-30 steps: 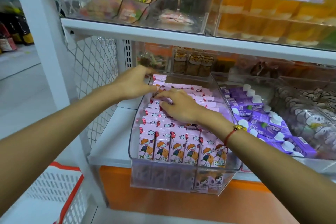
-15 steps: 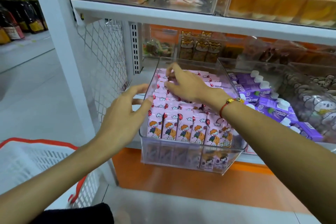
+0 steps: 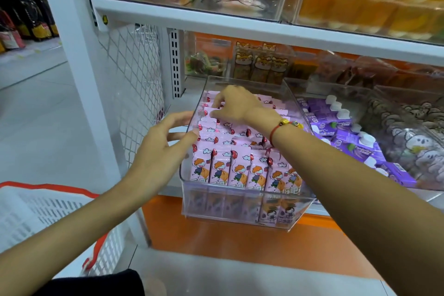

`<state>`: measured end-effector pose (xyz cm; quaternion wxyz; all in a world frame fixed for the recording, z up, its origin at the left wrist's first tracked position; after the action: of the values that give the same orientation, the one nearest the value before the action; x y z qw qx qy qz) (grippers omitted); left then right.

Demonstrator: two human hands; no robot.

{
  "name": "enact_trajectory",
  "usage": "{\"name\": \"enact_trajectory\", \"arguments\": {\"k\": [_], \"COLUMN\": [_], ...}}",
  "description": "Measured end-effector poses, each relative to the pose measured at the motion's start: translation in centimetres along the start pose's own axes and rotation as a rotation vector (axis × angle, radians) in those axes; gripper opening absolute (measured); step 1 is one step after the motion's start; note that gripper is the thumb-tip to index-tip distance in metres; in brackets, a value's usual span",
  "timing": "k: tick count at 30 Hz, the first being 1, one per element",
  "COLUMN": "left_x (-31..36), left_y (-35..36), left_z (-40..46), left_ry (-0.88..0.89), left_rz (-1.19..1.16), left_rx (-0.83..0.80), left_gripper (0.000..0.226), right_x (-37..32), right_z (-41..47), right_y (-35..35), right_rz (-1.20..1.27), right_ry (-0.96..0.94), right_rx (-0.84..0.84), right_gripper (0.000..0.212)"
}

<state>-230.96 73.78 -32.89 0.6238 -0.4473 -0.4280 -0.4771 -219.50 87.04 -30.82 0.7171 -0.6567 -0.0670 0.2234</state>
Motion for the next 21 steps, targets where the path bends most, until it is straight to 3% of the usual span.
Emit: {"name": "enact_trajectory", "arguments": {"k": [5, 8, 11, 14, 16, 18, 21], "left_x": [-0.2, -0.4, -0.4, 0.0, 1.6, 4.2, 7.0], "left_y": [0.0, -0.1, -0.1, -0.4, -1.0, -0.9, 1.9], "left_z": [0.1, 0.2, 0.2, 0.3, 0.5, 0.5, 0.3], "left_ry": [-0.004, 0.000, 0.001, -0.005, 0.057, 0.158, 0.215], "left_rz": [-0.042, -0.044, -0.020, 0.031, 0.106, 0.140, 0.142], "left_rx": [-0.007, -0.002, -0.001, 0.036, 0.108, 0.134, -0.048], "left_gripper": [0.028, 0.028, 0.029, 0.033, 0.037, 0.036, 0.035], "right_x": [0.7, 1.3, 2.3, 3.5, 4.0, 4.0, 3.2], "right_z": [-0.4, -1.9, -4.7, -8.1, -10.1, -11.8, -14.1], "right_y": [-1.5, -3.9, -5.9, -7.0, -7.6, -7.7, -6.9], "right_rz": [0.396, 0.780, 0.968, 1.165, 1.247, 1.276, 1.319], "right_ry": [0.087, 0.128, 0.184, 0.244, 0.282, 0.329, 0.350], "right_rx": [0.150, 0.411, 0.675, 0.804, 0.794, 0.675, 0.443], "right_gripper": [0.011, 0.017, 0.018, 0.018, 0.017, 0.015, 0.013]}}
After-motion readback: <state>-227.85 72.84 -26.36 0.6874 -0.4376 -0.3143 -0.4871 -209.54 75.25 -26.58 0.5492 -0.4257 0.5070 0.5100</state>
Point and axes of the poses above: each hand's wrist, its own z-axis towards the middle knuckle, its own y-axis out of the palm, x = y × z, the point moved 9 cm from there along z, towards the middle knuckle, and after that the axes turned 4 degrees about -z, right-handed, at the moved point
